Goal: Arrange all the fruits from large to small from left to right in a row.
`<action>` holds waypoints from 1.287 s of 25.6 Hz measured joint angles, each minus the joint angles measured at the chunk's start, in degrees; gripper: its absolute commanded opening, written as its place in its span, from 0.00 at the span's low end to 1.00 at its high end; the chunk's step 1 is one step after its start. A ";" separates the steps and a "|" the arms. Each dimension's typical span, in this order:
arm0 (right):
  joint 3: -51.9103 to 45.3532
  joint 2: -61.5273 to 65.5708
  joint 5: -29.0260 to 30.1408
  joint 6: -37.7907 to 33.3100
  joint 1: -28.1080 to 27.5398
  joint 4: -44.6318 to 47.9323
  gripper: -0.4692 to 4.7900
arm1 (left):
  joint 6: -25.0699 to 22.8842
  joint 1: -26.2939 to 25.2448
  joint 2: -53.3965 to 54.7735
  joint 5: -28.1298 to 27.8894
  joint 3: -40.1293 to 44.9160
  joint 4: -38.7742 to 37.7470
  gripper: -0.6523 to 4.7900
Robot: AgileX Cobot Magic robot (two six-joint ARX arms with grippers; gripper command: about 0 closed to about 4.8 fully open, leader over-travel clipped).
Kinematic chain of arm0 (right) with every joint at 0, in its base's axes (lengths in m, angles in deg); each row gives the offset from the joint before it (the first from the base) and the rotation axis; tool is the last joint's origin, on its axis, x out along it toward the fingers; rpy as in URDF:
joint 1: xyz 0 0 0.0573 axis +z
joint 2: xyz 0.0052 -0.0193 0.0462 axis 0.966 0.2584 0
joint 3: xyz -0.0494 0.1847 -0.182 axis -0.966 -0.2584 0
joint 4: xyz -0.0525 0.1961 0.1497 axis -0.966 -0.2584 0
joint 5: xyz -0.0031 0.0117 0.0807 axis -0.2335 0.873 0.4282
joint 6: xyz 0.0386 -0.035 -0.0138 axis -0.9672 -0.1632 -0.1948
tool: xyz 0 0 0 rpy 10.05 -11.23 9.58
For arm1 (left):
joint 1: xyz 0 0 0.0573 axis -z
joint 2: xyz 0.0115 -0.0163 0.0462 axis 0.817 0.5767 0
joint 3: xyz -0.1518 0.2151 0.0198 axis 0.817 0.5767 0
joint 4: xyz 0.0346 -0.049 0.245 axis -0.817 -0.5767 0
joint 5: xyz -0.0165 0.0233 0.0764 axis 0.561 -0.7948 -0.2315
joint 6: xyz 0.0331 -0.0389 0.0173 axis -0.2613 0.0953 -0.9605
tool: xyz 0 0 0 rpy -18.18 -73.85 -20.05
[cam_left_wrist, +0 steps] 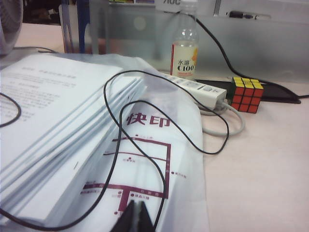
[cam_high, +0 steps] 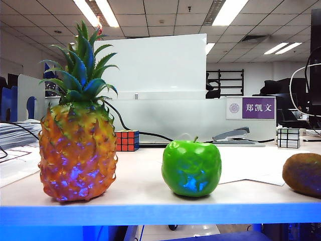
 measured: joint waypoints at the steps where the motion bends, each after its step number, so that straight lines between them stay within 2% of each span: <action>1: 0.00 0.00 0.00 0.00 0.00 -0.02 0.09 | 0.00 0.00 0.00 0.02 0.00 0.22 0.11; 18: 0.00 0.00 0.00 0.00 0.00 -0.02 0.09 | -0.46 -0.04 0.00 0.22 0.02 1.75 0.11; 24: 0.00 0.00 0.00 0.00 0.00 -0.02 0.09 | -2.95 -0.04 0.00 4.17 0.02 1.77 0.11; 33: 0.00 0.00 -0.02 0.00 0.00 0.00 0.09 | -3.50 -0.04 0.00 4.20 0.02 1.84 0.11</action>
